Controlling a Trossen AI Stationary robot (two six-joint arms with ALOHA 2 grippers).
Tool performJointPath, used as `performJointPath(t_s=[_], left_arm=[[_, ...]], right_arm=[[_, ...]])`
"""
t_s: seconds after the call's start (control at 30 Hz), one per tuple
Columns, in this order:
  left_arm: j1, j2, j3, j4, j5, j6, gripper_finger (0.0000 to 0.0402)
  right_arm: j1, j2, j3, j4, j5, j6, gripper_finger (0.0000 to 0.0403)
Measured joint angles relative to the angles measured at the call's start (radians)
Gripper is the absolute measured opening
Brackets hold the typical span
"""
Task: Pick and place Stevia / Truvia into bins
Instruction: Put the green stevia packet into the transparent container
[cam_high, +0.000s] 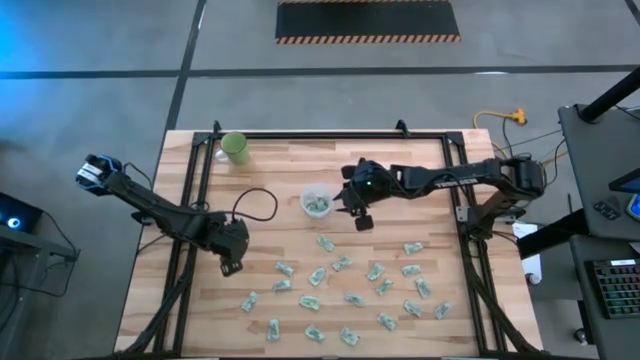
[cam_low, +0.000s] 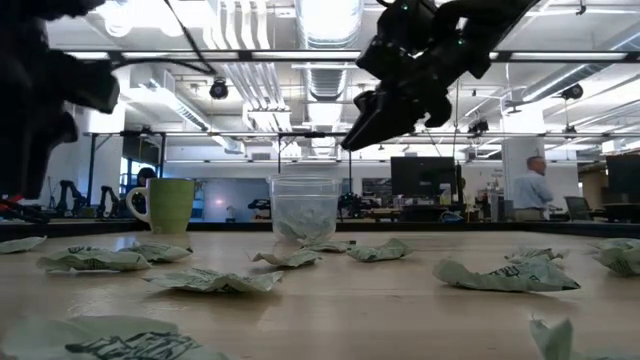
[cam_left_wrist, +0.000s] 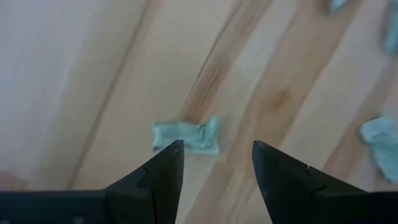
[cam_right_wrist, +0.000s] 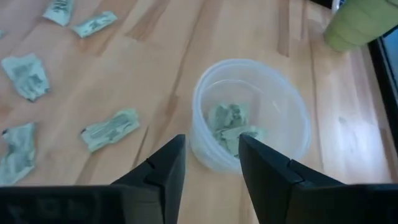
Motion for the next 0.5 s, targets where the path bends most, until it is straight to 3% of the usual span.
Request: performJointPath(t_s=[0.5], left_arm=[[0.0,0.0,-0.171,0.192,0.0,-0.019,0.0173]], right_arm=[[0.0,-0.007,-0.024,-0.004,-0.019,0.018,0.0127]])
